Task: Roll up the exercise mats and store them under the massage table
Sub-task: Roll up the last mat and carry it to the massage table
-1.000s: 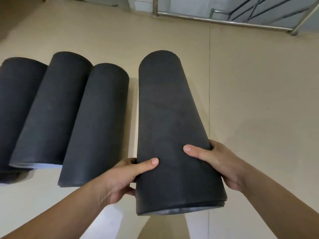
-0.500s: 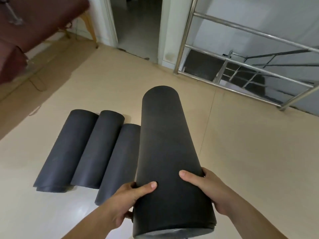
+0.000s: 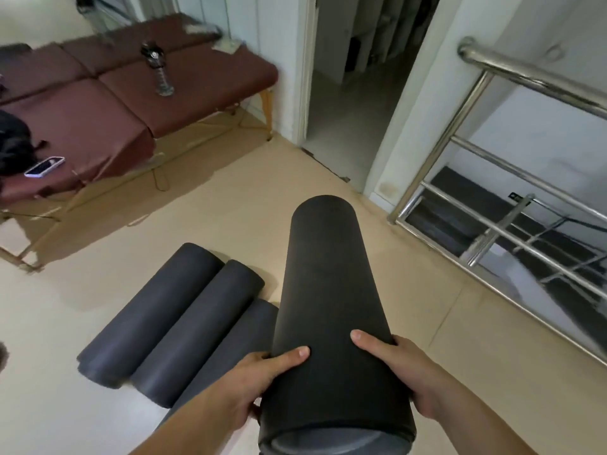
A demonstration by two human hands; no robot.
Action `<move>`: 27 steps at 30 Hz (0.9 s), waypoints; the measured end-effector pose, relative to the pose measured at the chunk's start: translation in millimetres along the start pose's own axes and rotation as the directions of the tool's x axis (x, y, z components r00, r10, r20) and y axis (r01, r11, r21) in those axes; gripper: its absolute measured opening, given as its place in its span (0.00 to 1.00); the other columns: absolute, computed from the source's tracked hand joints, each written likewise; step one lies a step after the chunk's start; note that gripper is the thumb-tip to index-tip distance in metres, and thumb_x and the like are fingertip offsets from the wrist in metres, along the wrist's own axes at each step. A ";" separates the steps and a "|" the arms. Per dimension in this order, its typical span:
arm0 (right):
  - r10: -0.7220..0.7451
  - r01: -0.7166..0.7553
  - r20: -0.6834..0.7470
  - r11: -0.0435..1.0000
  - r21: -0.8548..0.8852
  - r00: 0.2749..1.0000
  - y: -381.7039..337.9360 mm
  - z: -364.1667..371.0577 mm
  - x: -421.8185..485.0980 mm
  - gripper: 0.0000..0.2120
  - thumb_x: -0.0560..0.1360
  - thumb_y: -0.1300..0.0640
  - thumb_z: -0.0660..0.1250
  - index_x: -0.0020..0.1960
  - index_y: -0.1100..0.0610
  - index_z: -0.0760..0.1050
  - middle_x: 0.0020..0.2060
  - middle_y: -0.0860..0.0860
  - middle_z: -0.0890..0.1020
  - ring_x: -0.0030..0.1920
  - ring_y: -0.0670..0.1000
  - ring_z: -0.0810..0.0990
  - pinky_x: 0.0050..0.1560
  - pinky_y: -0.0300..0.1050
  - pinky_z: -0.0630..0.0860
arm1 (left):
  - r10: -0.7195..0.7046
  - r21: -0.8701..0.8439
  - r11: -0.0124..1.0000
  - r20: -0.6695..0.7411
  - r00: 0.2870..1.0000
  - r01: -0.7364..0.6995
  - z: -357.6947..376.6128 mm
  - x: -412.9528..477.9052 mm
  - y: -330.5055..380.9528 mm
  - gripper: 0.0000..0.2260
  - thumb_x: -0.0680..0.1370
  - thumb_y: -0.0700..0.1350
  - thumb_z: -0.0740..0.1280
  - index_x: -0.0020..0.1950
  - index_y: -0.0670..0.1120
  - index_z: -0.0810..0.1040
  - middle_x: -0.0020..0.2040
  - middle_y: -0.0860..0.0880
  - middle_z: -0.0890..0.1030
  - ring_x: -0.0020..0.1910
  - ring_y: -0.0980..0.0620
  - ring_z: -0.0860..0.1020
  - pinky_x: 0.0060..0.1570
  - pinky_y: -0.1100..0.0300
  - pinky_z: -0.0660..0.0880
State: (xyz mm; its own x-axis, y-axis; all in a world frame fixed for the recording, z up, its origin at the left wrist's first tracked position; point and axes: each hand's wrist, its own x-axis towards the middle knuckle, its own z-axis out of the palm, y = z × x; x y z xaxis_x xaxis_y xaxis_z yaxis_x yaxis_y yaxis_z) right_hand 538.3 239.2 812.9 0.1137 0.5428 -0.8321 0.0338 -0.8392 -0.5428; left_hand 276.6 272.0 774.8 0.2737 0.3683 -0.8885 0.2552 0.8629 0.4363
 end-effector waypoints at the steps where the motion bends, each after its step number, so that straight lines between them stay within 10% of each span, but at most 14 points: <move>1: -0.006 0.006 0.015 1.000 -0.013 1.000 -21.1 -5.7 17.0 0.45 0.57 0.32 0.86 0.65 0.53 0.79 0.57 0.49 0.88 0.58 0.54 0.86 0.53 0.49 0.81 | 0.003 -0.018 1.000 -0.001 1.000 -0.003 -2.1 12.8 16.8 0.31 0.62 0.66 0.82 0.56 0.51 0.79 0.57 0.48 0.84 0.58 0.47 0.81 0.52 0.49 0.78; 12: 0.003 0.015 0.126 0.990 -0.137 0.992 -245.3 -75.7 155.0 0.38 0.61 0.36 0.84 0.64 0.56 0.81 0.50 0.49 0.90 0.57 0.55 0.87 0.59 0.52 0.81 | 0.061 -0.153 0.986 -0.070 0.996 -0.071 -12.2 110.5 217.3 0.52 0.49 0.72 0.84 0.68 0.50 0.78 0.60 0.48 0.85 0.60 0.44 0.82 0.58 0.46 0.80; 27: 0.098 0.058 0.329 0.900 -0.433 0.939 -519.9 -123.2 369.9 0.49 0.53 0.31 0.88 0.66 0.55 0.81 0.54 0.52 0.89 0.58 0.57 0.87 0.66 0.55 0.81 | 0.090 -0.493 0.850 -0.208 0.974 -0.184 -18.8 239.9 444.4 0.37 0.60 0.62 0.87 0.60 0.41 0.86 0.54 0.46 0.89 0.55 0.47 0.87 0.59 0.53 0.81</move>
State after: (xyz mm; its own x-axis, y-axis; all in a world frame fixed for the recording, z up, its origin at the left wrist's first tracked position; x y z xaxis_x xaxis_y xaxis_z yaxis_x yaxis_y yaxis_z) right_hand 685.1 872.2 801.4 -0.2166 0.4389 -0.8720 0.4665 -0.7381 -0.4874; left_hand 438.2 750.3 752.8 0.0966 0.5088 -0.8555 -0.2910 0.8364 0.4646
